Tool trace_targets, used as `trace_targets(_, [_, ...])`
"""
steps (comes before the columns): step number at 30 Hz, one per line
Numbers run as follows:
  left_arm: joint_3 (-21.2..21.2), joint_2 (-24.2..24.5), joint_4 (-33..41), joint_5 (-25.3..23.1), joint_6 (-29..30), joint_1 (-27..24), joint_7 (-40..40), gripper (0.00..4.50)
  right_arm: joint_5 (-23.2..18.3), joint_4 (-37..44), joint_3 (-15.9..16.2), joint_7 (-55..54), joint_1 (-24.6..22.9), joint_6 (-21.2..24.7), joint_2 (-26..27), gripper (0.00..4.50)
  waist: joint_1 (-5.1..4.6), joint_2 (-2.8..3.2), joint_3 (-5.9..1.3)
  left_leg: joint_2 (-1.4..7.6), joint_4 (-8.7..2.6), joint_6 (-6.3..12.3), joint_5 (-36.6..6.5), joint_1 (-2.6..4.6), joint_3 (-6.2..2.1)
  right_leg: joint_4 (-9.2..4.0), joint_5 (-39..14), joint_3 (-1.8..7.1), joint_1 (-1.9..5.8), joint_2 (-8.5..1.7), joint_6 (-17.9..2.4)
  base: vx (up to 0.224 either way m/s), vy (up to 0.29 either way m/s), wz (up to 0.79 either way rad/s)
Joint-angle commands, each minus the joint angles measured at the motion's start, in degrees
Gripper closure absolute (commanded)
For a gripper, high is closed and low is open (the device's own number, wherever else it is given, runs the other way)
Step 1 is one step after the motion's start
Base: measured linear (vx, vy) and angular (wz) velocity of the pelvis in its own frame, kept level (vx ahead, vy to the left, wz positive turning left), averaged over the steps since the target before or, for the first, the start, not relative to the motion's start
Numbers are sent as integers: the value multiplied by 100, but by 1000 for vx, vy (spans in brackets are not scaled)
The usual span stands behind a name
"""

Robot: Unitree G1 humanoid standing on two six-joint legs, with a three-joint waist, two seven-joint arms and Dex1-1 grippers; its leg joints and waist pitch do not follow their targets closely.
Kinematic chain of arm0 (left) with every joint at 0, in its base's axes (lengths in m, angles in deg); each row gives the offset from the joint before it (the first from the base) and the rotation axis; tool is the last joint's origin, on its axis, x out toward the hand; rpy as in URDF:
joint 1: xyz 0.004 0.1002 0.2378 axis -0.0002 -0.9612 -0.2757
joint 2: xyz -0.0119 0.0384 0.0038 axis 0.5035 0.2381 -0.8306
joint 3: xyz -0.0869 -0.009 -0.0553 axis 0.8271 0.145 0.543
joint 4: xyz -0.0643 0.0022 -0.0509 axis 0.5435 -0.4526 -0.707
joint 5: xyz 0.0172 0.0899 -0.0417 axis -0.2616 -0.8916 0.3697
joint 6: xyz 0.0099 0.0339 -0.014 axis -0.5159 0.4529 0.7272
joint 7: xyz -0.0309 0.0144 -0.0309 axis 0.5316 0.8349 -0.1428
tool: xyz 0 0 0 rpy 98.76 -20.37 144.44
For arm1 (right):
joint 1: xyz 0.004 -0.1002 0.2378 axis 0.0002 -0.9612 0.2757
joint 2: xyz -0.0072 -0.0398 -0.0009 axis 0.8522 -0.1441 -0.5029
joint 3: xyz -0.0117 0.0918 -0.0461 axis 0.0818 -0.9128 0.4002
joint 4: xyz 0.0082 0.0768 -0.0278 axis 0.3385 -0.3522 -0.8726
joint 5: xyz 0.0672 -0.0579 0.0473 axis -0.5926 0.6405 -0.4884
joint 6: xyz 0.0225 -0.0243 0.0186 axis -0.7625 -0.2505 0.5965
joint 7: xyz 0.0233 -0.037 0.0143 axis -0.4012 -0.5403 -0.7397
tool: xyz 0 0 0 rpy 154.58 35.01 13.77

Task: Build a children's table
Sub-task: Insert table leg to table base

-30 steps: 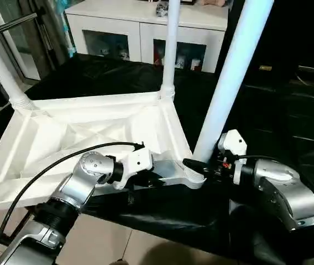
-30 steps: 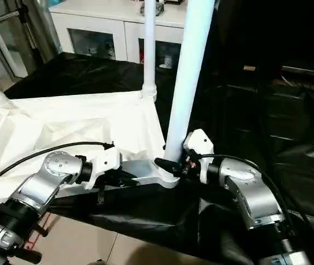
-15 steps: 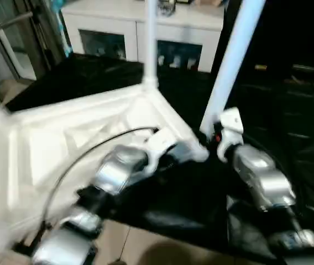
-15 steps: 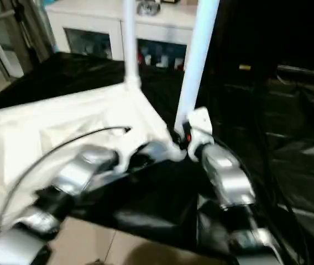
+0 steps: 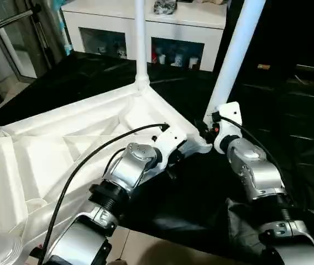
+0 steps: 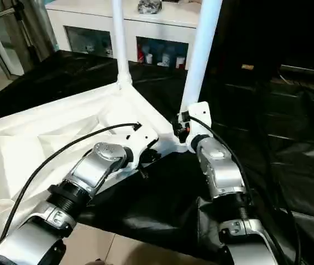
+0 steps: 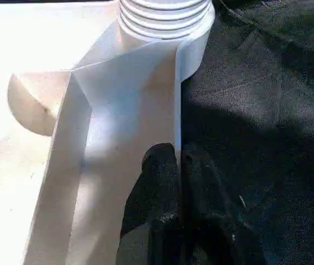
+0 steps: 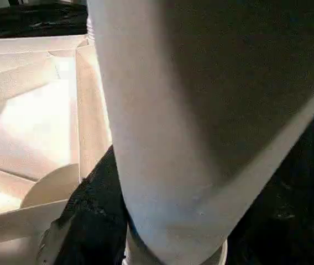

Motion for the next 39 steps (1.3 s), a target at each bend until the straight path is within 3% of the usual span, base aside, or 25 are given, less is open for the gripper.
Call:
trace_targets(1, [-92,-86,266,-15,-303,300,69,450,-260,-615,595,705,-461,857,340,261,-28,-17,-194,329,-437,-136,-1578,39,-159,-536,-1227,241,100,-489,-822,0,0,0])
trace_targets(4, [-318,228,570,-24,-700,70,-501,450,-351,-225,806,1597,-562,996,-45,261,-4,-30,-203,341,-429,-55,-1459,24,-165,-514,-927,236,126,-479,-805,0,0,0])
trace_targets(9, [-365,703,980,212,-1255,-288,-1342,450,-508,321,1182,2929,-772,1049,-858,261,7,-35,-245,344,-352,154,-928,3,-135,-408,176,210,179,-468,-1033,0,0,0])
trace_targets(11, [-360,946,1219,423,-1606,-466,-1790,450,-529,424,1258,3401,-832,953,-1182,261,5,-39,-245,344,-338,215,-871,0,-123,-390,315,196,185,-471,-1127,0,0,0])
trace_targets(18, [-278,1405,1469,720,-2069,-675,-2529,450,-587,811,1476,4500,-1047,848,-1800,261,26,-48,-227,367,-345,217,-1040,31,-111,-423,-183,198,163,-481,-1219,0,0,0])
trace_targets(25, [-145,1632,1446,930,-2359,-718,-2949,450,-632,1033,1663,4967,-1237,759,-1996,261,53,-43,-245,374,-329,260,-902,25,-107,-376,31,181,165,-479,-1294,0,0,0])
trace_targets(34, [-88,1616,1133,766,-2465,-606,-2833,450,-556,1039,1496,4738,-1389,433,-1926,261,52,-17,-262,357,-300,255,-807,18,-105,-348,269,181,181,-483,-1366,0,0,0])
trace_targets(39, [-66,1608,1047,717,-2471,-599,-2729,450,-594,1086,1269,4492,-1542,302,-1826,261,27,-19,-238,362,-339,140,-1169,37,-114,-406,-319,188,169,-488,-1308,0,0,0])
